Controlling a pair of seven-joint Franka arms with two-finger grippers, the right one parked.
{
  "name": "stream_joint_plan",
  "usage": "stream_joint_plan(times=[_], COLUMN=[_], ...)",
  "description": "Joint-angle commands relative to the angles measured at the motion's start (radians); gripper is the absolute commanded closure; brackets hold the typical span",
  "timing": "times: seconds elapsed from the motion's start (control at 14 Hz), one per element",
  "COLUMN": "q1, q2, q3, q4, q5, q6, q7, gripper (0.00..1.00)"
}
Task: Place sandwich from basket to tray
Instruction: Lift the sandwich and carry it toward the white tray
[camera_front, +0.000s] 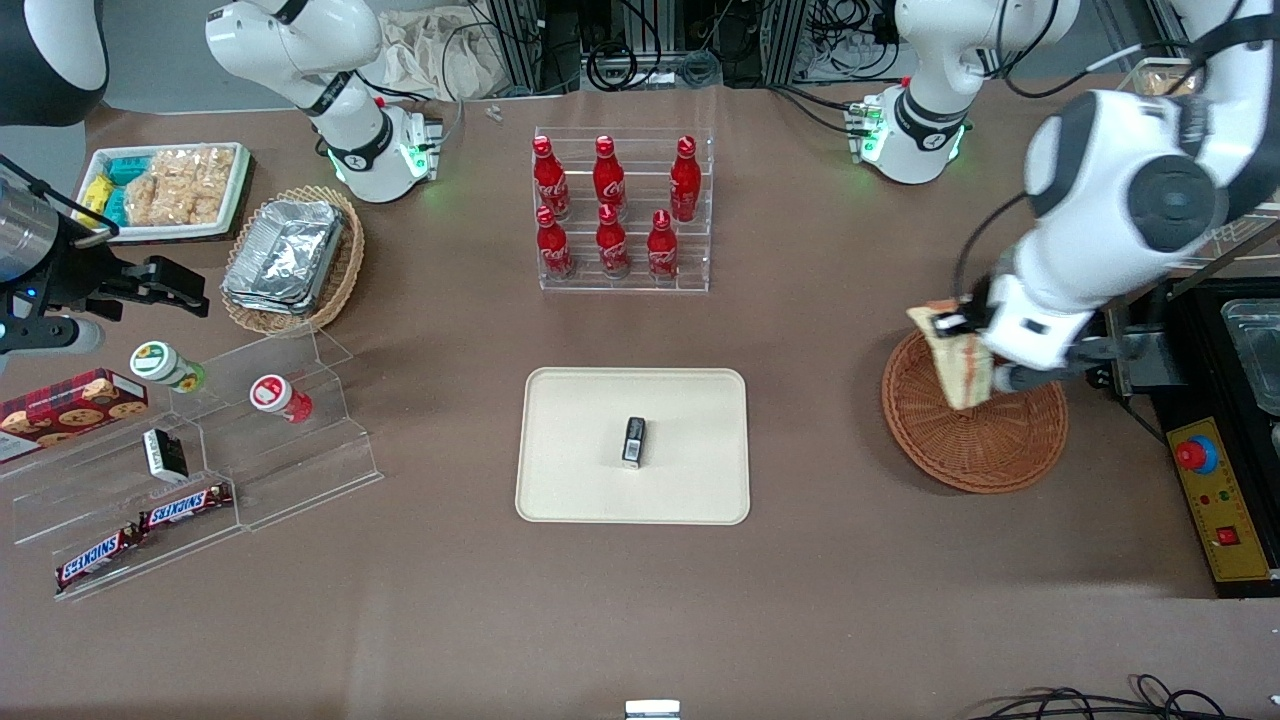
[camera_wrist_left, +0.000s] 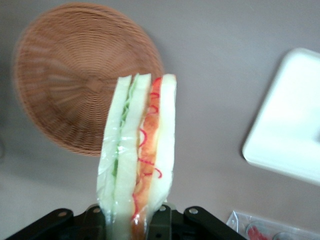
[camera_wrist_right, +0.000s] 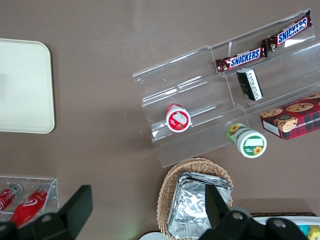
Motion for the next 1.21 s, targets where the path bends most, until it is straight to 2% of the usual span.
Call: stream_joint_plan(times=[0.0,0.14,0.21,0.36,0.5,0.57,0.71,0.79,0.93,1.0,1.14], q1=[-0.002,-0.002,-0.01,-0.085,-0.097,-0.099,-0.103,-0.126,-0.134,-0.131,-0.123], q2=[0.123,0.202,0.254,0.366,0.474,0.511,0.581,0.609,0.631,0.628,0.585], q3=[-0.138,-0.223,-0.255,-0.263,-0.263,-0.263,-0.262,-0.257,-0.246,-0.246,-0.246], q4=[0.079,0.081,0.081,0.085,0.085,0.087,0.122,0.142,0.174,0.174,0.171], q5=[-0.006,0.013,0.055,0.179,0.304,0.338,0.35,0.35,0.35,0.35,0.347], q6=[0.05,0.175,0.255,0.385,0.522,0.573,0.62,0.621,0.621,0.621,0.602], q7=[0.029,-0.076,-0.129,-0.239,-0.279,-0.287,-0.286,-0.287,-0.287,-0.287,-0.29], gripper=[1.0,1.0,1.0,1.0,1.0,1.0,1.0,0.94,0.43,0.0,0.0])
